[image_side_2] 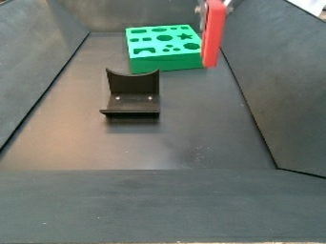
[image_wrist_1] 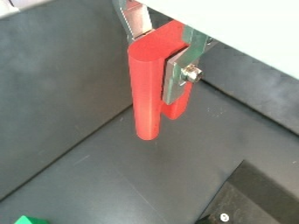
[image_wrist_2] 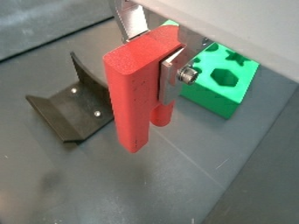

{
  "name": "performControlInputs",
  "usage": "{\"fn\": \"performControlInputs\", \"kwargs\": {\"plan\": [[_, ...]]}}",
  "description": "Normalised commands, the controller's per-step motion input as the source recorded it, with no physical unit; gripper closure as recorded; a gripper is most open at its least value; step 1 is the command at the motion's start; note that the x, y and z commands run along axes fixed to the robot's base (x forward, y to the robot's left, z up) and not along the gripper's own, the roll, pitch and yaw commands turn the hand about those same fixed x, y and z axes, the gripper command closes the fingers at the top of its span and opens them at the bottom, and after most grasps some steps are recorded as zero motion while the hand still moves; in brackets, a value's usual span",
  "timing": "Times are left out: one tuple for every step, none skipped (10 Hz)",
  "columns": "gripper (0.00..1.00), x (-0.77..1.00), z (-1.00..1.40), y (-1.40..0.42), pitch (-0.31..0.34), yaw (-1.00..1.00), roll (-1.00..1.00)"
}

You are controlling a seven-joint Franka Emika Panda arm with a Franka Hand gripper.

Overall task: Pick up the square-circle object. Move up. Rotate the square-circle object. Move to above the board. Insert the square-circle object.
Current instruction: Rotate the square-circle object.

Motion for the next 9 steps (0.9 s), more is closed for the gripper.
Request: {"fn": "performControlInputs", "kwargs": {"plan": [[1.00, 0.02, -1.00, 0.00, -0.054, -0.01, -0.11], [1.00, 0.02, -1.00, 0.00, -0.057, -0.02, -0.11], [1.00, 0.02, -1.00, 0.00, -0.060, -0.02, -0.11], [1.00, 0.03, -1.00, 0.00, -0.063, -0.01, -0.12], [1.00, 0.03, -1.00, 0.00, -0.065, -0.01, -0.13], [1.00, 0.03, -1.00, 0.00, -0.068, -0.02, -0.14], [1.00, 0.03, -0.89, 0.00, -0.069, -0.02, -0.14], [1.00, 0.03, -0.76, 0.00, -0.070, -0.02, -0.13], [1.00, 0.03, -0.58, 0.00, -0.069, -0.01, -0.12]]}}
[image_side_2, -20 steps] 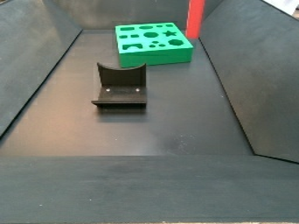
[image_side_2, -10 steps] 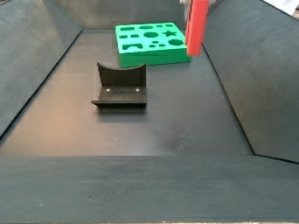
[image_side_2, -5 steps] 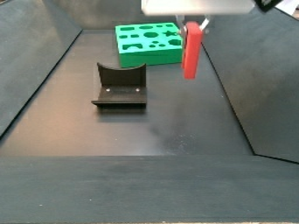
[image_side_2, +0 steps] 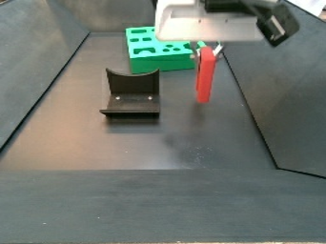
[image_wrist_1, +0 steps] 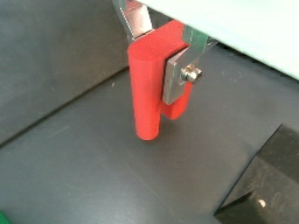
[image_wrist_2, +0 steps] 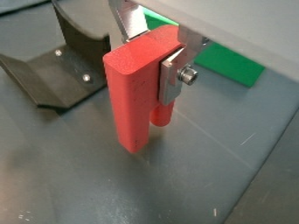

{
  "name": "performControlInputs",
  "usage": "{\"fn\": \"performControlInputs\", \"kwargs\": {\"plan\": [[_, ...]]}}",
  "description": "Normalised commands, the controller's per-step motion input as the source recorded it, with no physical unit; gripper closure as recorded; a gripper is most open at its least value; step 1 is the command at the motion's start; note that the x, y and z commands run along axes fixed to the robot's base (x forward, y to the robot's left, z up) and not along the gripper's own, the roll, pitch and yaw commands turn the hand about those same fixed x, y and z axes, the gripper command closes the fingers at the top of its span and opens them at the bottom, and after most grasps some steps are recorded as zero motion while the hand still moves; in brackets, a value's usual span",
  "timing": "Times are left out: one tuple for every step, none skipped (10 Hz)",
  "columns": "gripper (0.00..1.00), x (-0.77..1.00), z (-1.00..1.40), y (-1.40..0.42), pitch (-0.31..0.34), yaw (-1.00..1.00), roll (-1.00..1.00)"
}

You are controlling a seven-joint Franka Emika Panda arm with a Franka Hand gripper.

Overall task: Pick up the square-circle object. Move up. Rotate the square-circle object. Move to above the board. Insert the square-circle object.
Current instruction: Rotate the square-circle object.

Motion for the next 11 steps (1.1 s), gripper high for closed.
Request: {"fn": "performControlInputs", "kwargs": {"plan": [[1.00, 0.03, -0.45, 0.00, -0.068, -0.01, -0.13], [1.00, 0.03, -0.28, 0.00, -0.064, -0.01, -0.15], [1.00, 0.04, -0.20, 0.01, -0.064, -0.01, -0.16], [0.00, 0.00, 0.00, 0.00, -0.049, -0.01, 0.04], [0.00, 0.00, 1.00, 0.00, -0.047, -0.01, 0.04], [0.00, -0.01, 1.00, 0.00, -0.041, -0.01, 0.04], [0.00, -0.04, 1.00, 0.01, 0.006, -0.01, 0.04], [0.00, -0.04, 0.93, 0.01, 0.033, -0.01, 0.05], [0.00, -0.03, 0.73, 0.01, 0.056, -0.01, 0.07], [0.00, -0.02, 0.63, 0.01, 0.061, -0.01, 0.08], [0.00, -0.02, 0.36, 0.00, 0.062, 0.00, 0.10]]}}
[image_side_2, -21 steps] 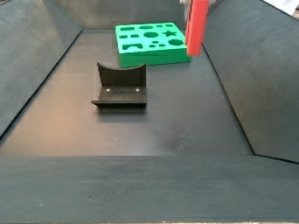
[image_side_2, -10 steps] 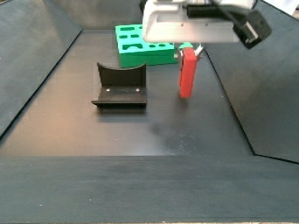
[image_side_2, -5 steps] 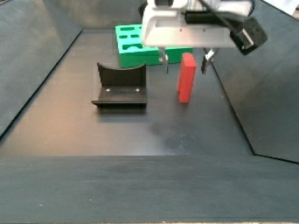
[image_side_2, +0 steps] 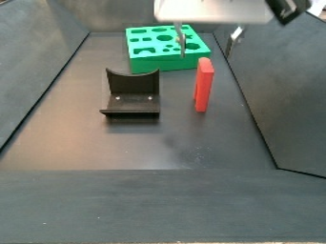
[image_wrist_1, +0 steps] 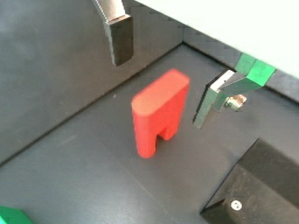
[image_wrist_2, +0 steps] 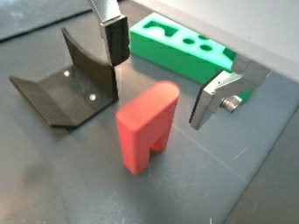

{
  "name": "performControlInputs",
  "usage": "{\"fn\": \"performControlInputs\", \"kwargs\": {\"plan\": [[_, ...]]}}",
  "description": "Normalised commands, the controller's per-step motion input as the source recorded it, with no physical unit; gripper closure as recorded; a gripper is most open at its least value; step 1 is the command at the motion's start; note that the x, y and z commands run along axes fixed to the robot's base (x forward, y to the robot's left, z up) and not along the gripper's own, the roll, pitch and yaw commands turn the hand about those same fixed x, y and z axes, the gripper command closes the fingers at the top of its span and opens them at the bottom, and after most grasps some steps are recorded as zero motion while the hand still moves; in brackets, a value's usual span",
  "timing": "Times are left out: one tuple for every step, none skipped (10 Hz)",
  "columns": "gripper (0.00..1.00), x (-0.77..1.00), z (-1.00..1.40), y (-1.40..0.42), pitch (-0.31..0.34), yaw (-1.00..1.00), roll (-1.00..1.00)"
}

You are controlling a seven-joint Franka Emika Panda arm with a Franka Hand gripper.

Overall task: Pick up the square-circle object. Move up. Rotate the square-circle object. Move to above the board. Insert the square-circle object.
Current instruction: Rotate the square-circle object.

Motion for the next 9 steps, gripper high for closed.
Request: {"fn": "performControlInputs", "kwargs": {"plan": [[0.00, -0.01, 0.26, 0.00, 0.065, 0.01, 0.11], [0.00, 0.00, 0.00, 0.08, 0.011, -1.00, 0.02], [0.00, 0.02, -0.07, 0.08, 0.009, -1.00, 0.01], [0.00, 0.02, -0.05, 0.07, 0.007, -1.00, 0.01], [0.00, 0.03, -0.04, 0.05, 0.007, -1.00, 0.01], [0.00, 0.03, -0.04, 0.03, 0.006, -1.00, 0.01], [0.00, 0.03, -0.03, 0.03, 0.006, -1.00, 0.01], [0.00, 0.03, -0.02, 0.03, 0.006, -1.00, 0.01], [0.00, 0.03, -0.02, 0.02, 0.006, -1.00, 0.01]]}}
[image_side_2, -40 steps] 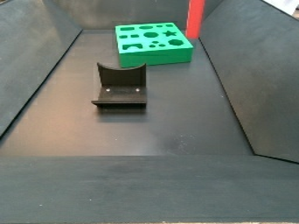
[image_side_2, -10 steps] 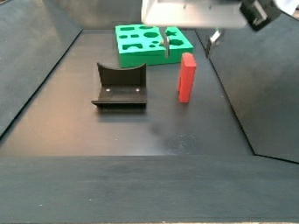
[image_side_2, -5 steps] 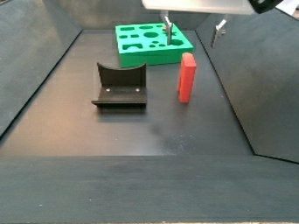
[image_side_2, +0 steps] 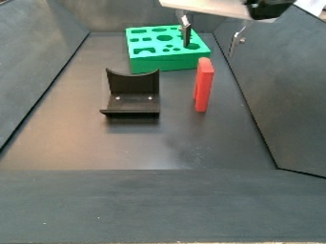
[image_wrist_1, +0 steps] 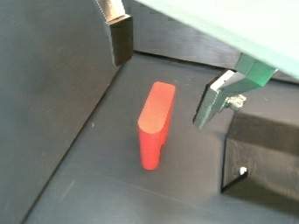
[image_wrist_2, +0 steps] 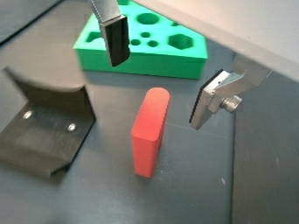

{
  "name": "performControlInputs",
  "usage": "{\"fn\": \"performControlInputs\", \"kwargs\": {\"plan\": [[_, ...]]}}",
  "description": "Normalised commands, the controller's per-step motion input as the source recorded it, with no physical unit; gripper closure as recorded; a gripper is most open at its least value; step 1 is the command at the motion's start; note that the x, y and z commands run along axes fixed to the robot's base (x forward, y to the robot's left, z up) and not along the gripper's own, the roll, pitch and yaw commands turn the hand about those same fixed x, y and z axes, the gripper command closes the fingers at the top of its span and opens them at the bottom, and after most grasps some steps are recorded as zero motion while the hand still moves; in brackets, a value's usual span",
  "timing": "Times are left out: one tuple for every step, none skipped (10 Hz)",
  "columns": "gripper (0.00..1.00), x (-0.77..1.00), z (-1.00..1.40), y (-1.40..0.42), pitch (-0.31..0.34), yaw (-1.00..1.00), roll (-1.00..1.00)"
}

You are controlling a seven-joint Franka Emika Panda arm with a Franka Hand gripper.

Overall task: Pick up the square-circle object. Move up. Rotate the square-circle object. Move to above the board. Insert the square-circle object.
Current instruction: Rotate the square-circle object.

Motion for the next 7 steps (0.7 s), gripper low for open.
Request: {"fn": "performControlInputs", "kwargs": {"plan": [[0.00, 0.03, -0.02, 0.02, 0.007, -1.00, 0.01], [0.00, 0.03, -0.02, 0.02, 0.007, -1.00, 0.01], [0.00, 0.03, -0.02, 0.02, 0.008, -1.00, 0.02], [0.00, 0.03, -0.02, 0.02, 0.008, -1.00, 0.02], [0.00, 0.03, -0.02, 0.02, 0.009, -1.00, 0.02], [0.00, 0.03, -0.02, 0.02, 0.010, -1.00, 0.02], [0.00, 0.03, -0.02, 0.02, 0.011, -1.00, 0.02]]}}
